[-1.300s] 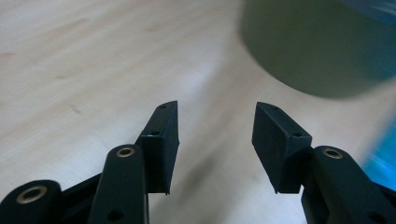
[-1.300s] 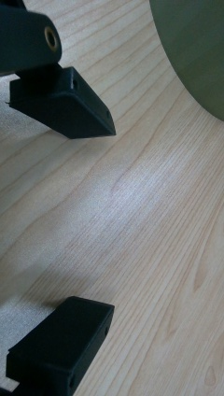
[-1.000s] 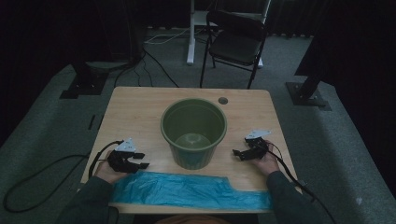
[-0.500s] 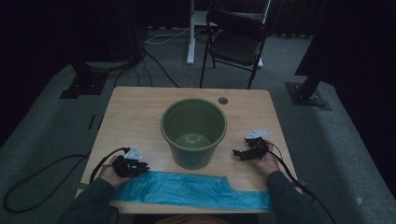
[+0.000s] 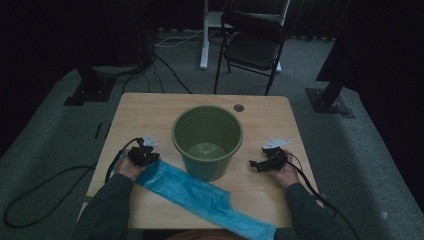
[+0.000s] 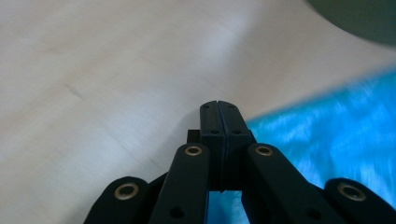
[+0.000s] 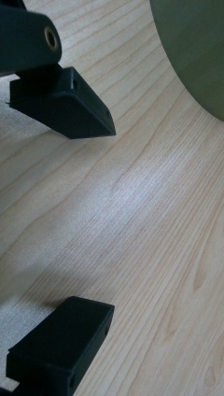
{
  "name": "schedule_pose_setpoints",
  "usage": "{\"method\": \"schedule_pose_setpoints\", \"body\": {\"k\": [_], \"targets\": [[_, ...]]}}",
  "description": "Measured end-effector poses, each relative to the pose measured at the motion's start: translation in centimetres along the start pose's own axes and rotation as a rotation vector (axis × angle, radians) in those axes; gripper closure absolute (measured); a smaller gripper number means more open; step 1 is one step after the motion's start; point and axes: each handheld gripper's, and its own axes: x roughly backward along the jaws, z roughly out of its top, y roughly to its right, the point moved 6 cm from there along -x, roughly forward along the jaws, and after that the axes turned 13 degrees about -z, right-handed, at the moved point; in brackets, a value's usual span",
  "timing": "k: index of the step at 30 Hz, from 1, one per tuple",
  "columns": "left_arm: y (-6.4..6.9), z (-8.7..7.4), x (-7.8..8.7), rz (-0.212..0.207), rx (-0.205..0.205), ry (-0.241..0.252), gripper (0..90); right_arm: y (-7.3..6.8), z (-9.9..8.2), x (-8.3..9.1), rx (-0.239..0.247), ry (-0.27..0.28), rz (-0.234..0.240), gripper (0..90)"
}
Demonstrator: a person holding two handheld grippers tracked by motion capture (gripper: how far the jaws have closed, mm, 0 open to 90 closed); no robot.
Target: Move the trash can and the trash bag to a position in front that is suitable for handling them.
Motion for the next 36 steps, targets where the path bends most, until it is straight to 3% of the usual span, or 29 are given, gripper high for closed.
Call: {"method": "schedule_pose_setpoints", "body": {"k": [1, 6, 8, 9, 11, 15, 18, 19, 20, 21, 23, 24, 25, 26, 30, 36], "targets": [[-1.1, 0.9, -0.4, 0.035, 0.043, 0.016, 89.7, 0.0, 0.0, 0.0, 0.0, 0.0, 0.0, 12.4], [-3.5, 2.6, -1.0, 0.114, 0.147, 0.068, 89.5, 0.0, 0.0, 0.0, 0.0, 0.0, 0.0, 12.4], [-3.8, 2.8, -1.0, 0.123, 0.169, 0.081, 85.6, 0.0, 0.0, 0.0, 0.0, 0.0, 0.0, 12.4], [-4.0, 3.0, -0.5, 0.118, 0.212, 0.124, 79.3, 0.0, 0.0, 0.0, 0.0, 0.0, 0.0, 12.4], [-3.2, 3.1, 0.2, 0.082, 0.2, 0.156, 70.2, 0.0, 0.0, 0.0, -0.001, 0.0, 0.0, 12.4], [-0.5, 2.1, 1.7, 0.033, 0.159, 0.159, 55.4, 0.0, 0.0, 0.0, -0.001, 0.0, 0.0, 12.4], [0.6, 1.3, 2.3, 0.013, 0.154, 0.166, 50.9, 0.0, 0.0, 0.0, -0.001, 0.0, -0.001, 12.4], [2.0, 0.3, 2.7, 0.016, 0.123, 0.146, 49.9, 0.0, 0.0, 0.0, -0.002, 0.0, -0.002, 12.4], [2.0, 0.3, 2.7, 0.016, 0.123, 0.146, 49.4, 0.0, 0.0, 0.0, -0.002, 0.0, -0.002, 12.5], [3.1, -0.7, 2.7, -0.004, 0.111, 0.136, 49.5, 0.0, -0.1, 0.1, -0.002, 0.0, -0.002, 12.4], [4.0, -1.5, 2.3, -0.003, 0.078, 0.107, 49.5, 0.0, -0.1, 0.1, -0.001, 0.0, -0.003, 12.4], [4.0, -1.5, 2.3, -0.003, 0.078, 0.107, 49.7, 0.0, -0.1, 0.1, -0.001, 0.0, -0.003, 12.4], [4.4, -1.9, 2.0, 0.008, 0.041, 0.069, 49.7, 0.0, -0.1, 0.1, -0.003, -0.001, -0.003, 12.5], [4.4, -2.0, 1.7, 0.013, 0.033, 0.054, 50.5, 0.0, -0.1, 0.1, -0.002, 0.0, -0.003, 12.5], [3.8, -2.2, 0.8, 0.023, 0.049, 0.019, 53.2, 0.0, -0.1, 0.1, -0.002, 0.0, -0.002, 12.5], [2.1, -1.9, 0.6, 0.025, 0.097, 0.057, 55.6, 0.0, -0.1, 0.1, -0.004, 0.002, -0.004, 14.2]]}}
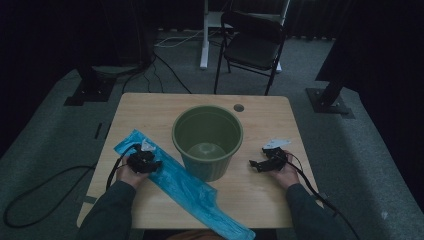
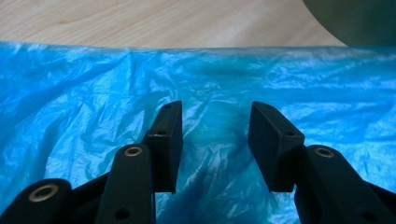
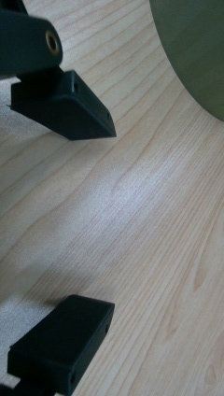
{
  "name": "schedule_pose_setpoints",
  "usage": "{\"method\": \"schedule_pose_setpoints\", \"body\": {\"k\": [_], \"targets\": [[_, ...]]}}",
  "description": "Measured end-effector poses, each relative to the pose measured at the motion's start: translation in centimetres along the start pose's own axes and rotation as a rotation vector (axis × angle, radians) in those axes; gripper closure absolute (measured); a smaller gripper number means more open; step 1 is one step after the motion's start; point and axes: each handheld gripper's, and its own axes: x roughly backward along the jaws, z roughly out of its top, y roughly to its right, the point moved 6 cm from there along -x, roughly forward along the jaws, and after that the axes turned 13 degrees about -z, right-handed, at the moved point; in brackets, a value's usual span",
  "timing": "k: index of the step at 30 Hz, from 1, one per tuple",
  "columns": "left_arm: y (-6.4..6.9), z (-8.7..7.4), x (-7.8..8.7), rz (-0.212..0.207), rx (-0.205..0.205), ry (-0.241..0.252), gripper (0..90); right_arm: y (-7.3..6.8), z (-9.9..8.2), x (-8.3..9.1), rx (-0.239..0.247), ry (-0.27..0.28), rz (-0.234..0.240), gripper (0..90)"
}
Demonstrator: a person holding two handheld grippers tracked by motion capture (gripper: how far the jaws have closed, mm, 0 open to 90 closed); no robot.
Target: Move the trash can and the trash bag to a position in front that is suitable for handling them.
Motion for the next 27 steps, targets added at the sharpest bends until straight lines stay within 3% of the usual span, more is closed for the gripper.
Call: {"method": "schedule_pose_setpoints", "body": {"k": [5, 6, 9, 11, 13, 14, 15, 19, 21, 25, 27], "targets": [[-1.1, 0.7, -0.4, 0.02, 0.01, 0.016, 59.8, 0.0, 0.2, 0.0, -0.006, 0.017, 0.0, 24.5], [-1.8, 1.3, -0.7, 0.041, 0.014, 0.023, 61.1, 0.1, 0.2, 0.0, -0.007, 0.016, -0.001, 27.1], [-2.5, 1.8, -1.0, 0.059, 0.028, 0.032, 62.6, 0.1, 0.3, 0.0, -0.008, 0.016, -0.003, 28.8], [-3.8, 2.8, -1.5, 0.097, 0.06, 0.046, 62.6, 0.0, 0.6, 0.0, -0.008, 0.006, -0.004, 38.6], [-4.2, 3.3, -1.7, 0.12, 0.096, 0.054, 62.6, -0.2, 0.8, 0.2, -0.002, -0.014, -0.003, 48.5], [-4.2, 3.3, -1.7, 0.12, 0.096, 0.054, 62.1, -0.2, 0.8, 0.2, -0.002, -0.014, -0.003, 48.5], [-3.6, 4.0, -1.3, 0.095, 0.093, 0.09, 61.5, -0.5, 1.2, 0.3, 0.002, -0.039, 0.002, 52.8], [-2.2, 5.1, -0.6, 0.058, 0.066, 0.133, 59.5, -1.2, 2.3, 0.8, 0.014, -0.007, 0.024, 54.6], [-0.8, 6.1, -0.5, 0.0, 0.059, 0.17, 58.6, -1.9, 3.8, 1.1, 0.01, 0.028, 0.049, 54.9], [1.3, 7.4, -0.9, -0.075, 0.029, 0.198, 57.8, -3.1, 5.8, 1.2, 0.014, 0.07, 0.07, 55.7], [2.1, 7.9, -1.0, -0.1, 0.02, 0.21, 57.9, -3.6, 7.0, 1.1, -0.008, 0.104, 0.089, 56.1]]}}
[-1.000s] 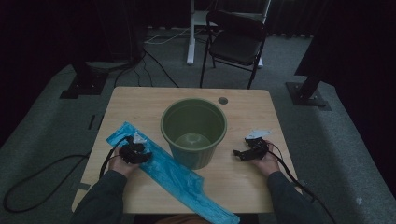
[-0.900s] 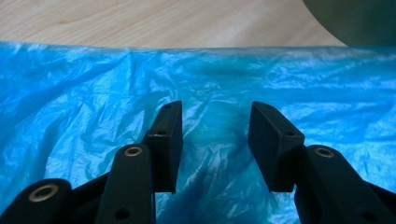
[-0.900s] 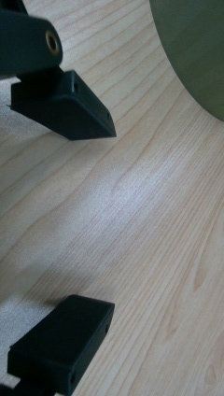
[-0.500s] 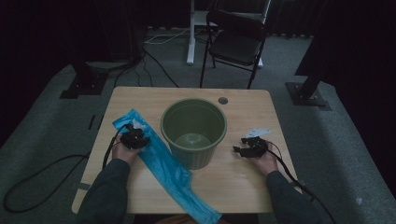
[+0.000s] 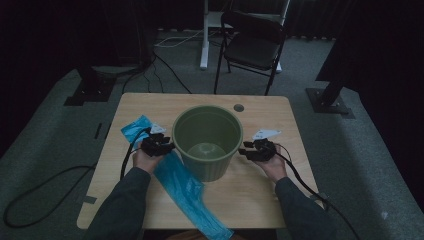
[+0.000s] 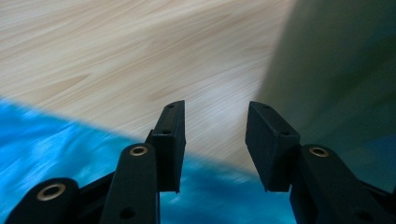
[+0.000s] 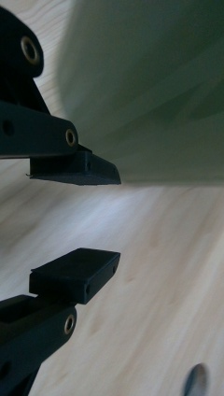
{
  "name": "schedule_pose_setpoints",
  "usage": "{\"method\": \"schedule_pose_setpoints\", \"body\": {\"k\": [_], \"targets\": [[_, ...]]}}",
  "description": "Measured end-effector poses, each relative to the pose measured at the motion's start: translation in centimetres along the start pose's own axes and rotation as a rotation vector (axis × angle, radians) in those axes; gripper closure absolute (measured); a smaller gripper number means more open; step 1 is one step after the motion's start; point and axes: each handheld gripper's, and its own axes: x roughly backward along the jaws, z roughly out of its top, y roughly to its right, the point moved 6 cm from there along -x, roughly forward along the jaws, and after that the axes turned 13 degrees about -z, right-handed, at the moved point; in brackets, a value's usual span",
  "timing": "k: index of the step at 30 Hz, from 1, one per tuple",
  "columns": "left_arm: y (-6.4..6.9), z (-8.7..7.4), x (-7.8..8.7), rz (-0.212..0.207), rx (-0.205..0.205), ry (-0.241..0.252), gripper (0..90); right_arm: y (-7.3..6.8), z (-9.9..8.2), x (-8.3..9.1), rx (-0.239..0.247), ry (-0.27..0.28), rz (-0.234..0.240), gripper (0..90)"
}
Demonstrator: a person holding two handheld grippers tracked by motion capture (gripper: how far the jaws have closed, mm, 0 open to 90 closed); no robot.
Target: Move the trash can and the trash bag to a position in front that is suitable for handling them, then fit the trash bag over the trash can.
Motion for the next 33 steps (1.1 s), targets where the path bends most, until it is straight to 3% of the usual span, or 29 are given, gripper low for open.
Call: {"method": "schedule_pose_setpoints", "body": {"k": [2, 5, 6, 10, 13, 15, 18, 24, 25, 30, 33], "targets": [[0.7, 0.3, -0.3, -0.022, -0.012, 0.011, 58.0, -0.3, 0.6, -0.1, -0.015, 0.015, 0.012, 56.3], [1.0, 0.4, -0.4, -0.015, -0.025, 0.005, 60.0, -0.5, 0.9, -0.2, -0.011, 0.02, 0.019, 56.5], [1.4, 0.3, -0.5, -0.045, -0.025, 0.01, 60.9, -0.7, 1.0, 0.0, -0.002, 0.024, 0.029, 58.3], [2.2, 0.1, -0.5, -0.089, -0.045, -0.001, 63.3, -0.6, 0.7, 0.5, 0.005, 0.017, 0.043, 62.3], [3.3, -0.3, -0.3, -0.137, -0.092, -0.027, 66.4, -0.7, 0.2, 1.3, 0.021, 0.003, 0.071, 65.9], [3.8, -0.6, 0.0, -0.162, -0.123, -0.048, 64.5, -0.9, -0.2, 1.9, 0.039, -0.002, 0.1, 65.8], [4.0, -0.8, 0.5, -0.177, -0.133, -0.052, 60.8, -0.9, -0.5, 2.7, 0.043, 0.002, 0.123, 62.2], [2.9, -1.2, 2.0, -0.156, -0.123, -0.039, 60.7, -0.2, -0.7, 3.1, 0.044, 0.002, 0.089, 58.3], [1.8, -1.8, 2.9, -0.137, -0.093, -0.032, 60.7, -0.2, -0.7, 3.1, 0.044, 0.002, 0.089, 57.5], [-0.6, -3.8, 4.2, -0.072, -0.017, -0.046, 55.3, 0.8, -1.5, 2.7, 0.018, -0.026, 0.062, 53.8], [-1.8, -4.7, 4.5, -0.011, 0.001, -0.065, 48.6, 0.8, -1.7, 2.5, 0.016, -0.034, 0.058, 52.6]]}}
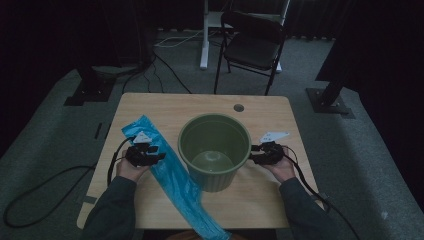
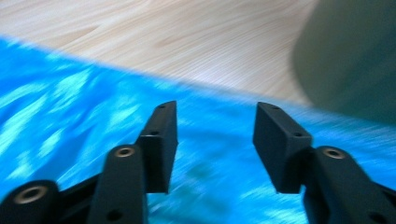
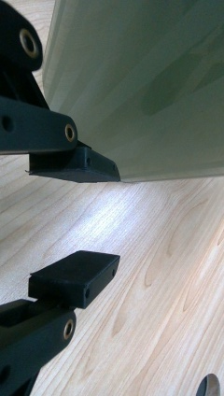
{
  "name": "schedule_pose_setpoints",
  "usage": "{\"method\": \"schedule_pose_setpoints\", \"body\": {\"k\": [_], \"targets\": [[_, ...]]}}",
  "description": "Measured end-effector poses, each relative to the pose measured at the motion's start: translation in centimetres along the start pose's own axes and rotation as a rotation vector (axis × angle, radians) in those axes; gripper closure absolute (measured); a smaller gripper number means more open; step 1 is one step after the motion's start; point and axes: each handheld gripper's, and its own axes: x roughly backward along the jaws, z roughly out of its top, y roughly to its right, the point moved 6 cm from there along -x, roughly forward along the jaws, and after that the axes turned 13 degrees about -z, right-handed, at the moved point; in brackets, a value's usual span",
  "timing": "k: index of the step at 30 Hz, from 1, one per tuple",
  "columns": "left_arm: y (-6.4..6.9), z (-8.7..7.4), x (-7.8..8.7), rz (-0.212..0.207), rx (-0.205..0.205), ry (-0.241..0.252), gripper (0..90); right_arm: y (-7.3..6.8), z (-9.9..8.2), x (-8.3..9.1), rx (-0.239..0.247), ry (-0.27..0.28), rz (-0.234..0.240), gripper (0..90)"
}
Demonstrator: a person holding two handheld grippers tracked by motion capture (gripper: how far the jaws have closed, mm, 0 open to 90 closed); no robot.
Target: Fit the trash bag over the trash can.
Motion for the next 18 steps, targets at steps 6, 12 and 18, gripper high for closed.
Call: {"method": "schedule_pose_setpoints", "body": {"k": [6, 12, 18], "targets": [[-1.4, -1.0, 0.4, 0.055, 0.077, 0.012, 41.6, -0.1, -0.2, -0.3, 0.018, -0.015, -0.008, 51.2], [-1.8, -1.7, -1.0, 0.066, 0.086, -0.036, 37.1, -0.2, -0.5, -0.6, 0.03, -0.038, -0.018, 51.0], [-2.6, -1.6, -1.7, 0.11, 0.065, -0.04, 35.0, -0.2, -0.5, -0.6, 0.033, -0.038, -0.021, 50.9]]}}
